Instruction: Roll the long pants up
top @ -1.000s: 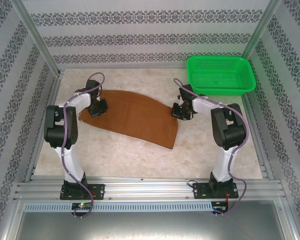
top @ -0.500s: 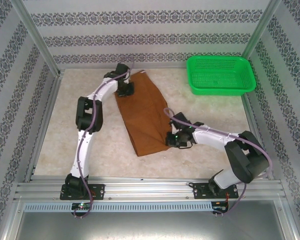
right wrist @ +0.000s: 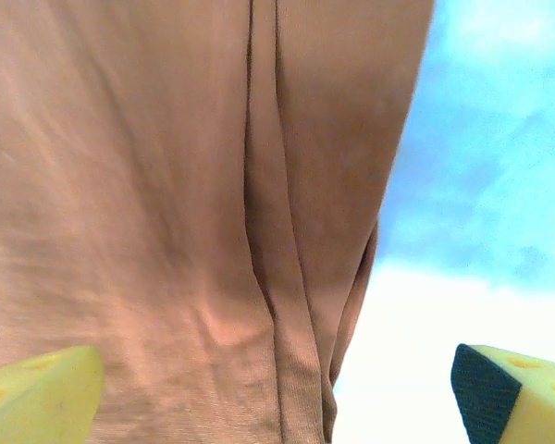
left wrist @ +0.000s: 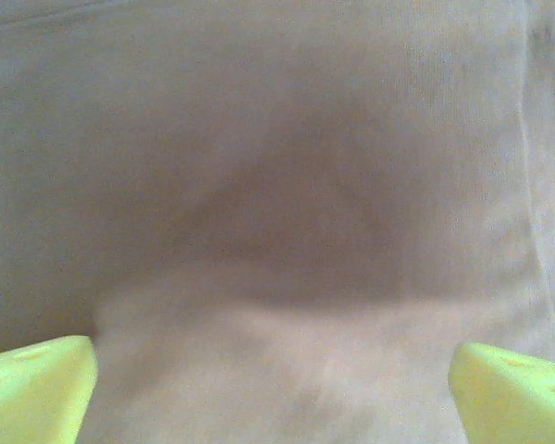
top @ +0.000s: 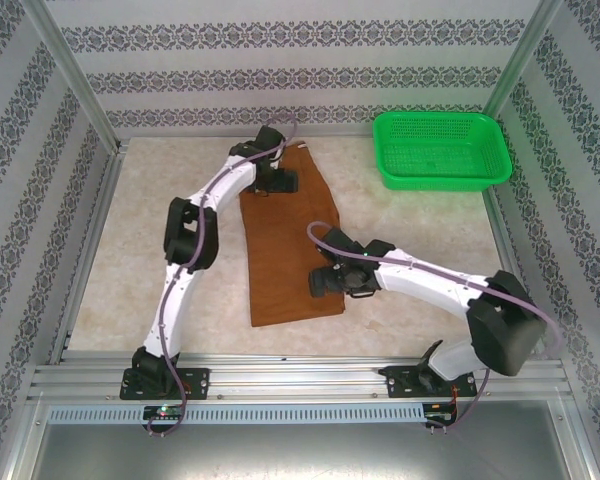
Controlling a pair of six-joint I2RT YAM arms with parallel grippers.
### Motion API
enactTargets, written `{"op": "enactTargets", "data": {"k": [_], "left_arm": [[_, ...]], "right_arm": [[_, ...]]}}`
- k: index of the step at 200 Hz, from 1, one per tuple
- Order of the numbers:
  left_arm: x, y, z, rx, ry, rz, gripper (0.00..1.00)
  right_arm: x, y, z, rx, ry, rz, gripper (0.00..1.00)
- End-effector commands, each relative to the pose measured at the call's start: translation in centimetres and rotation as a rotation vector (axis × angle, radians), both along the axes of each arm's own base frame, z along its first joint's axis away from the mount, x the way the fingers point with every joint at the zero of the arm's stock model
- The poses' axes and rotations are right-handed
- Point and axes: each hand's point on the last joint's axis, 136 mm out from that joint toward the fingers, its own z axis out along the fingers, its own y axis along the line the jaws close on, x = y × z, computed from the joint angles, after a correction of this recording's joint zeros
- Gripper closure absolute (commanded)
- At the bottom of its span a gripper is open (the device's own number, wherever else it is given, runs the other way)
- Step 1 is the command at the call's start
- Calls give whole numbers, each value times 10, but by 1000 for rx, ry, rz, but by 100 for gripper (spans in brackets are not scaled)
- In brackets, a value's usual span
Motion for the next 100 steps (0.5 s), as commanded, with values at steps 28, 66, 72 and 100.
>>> {"op": "enactTargets", "data": {"k": [28, 66, 72, 100], "left_arm": [[-33, -3, 133, -142, -328, -99, 0], [-117, -5, 122, -82, -175, -202, 0], [-136, -8, 121, -43, -195, -243, 0], [-228, -21, 102, 217, -222, -473, 4]], "right_arm": [[31, -7, -6, 384, 154, -288, 2], [33, -17, 8, 337, 22, -223, 7], [35, -23, 11, 326, 6, -238, 14], [36, -60, 17, 200, -39, -290, 10]]}}
